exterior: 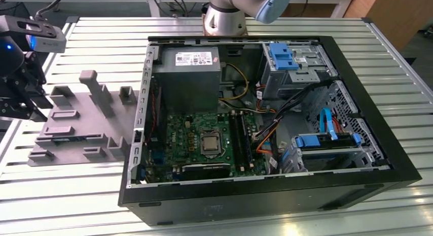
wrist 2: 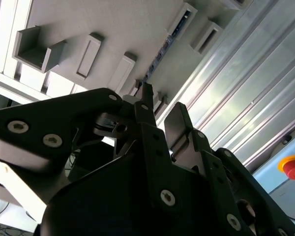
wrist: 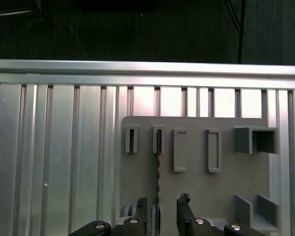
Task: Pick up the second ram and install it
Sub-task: 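Pick up the second ram and move it above second insertion slot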
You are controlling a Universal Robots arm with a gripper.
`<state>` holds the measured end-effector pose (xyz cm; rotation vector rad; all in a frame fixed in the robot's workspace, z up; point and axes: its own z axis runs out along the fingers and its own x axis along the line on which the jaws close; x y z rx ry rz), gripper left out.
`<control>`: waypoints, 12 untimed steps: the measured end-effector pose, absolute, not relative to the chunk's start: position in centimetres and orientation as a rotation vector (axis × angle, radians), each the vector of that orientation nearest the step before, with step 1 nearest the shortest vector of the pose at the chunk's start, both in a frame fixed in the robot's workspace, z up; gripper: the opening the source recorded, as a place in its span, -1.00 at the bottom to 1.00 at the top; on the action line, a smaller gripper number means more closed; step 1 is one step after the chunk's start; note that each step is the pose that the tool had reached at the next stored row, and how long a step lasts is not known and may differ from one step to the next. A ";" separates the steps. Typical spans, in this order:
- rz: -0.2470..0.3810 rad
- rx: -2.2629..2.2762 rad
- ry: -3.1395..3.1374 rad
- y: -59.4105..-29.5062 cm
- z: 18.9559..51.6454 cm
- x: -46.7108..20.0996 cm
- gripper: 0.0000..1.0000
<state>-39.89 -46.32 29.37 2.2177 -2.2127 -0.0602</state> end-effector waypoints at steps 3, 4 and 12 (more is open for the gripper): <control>-0.060 2.218 -2.213 -46.3 28.9 -39.9 -0.25; -0.059 2.218 -2.213 -46.3 28.8 -39.9 -0.25; -0.058 2.219 -2.214 -46.5 27.7 -39.9 -0.25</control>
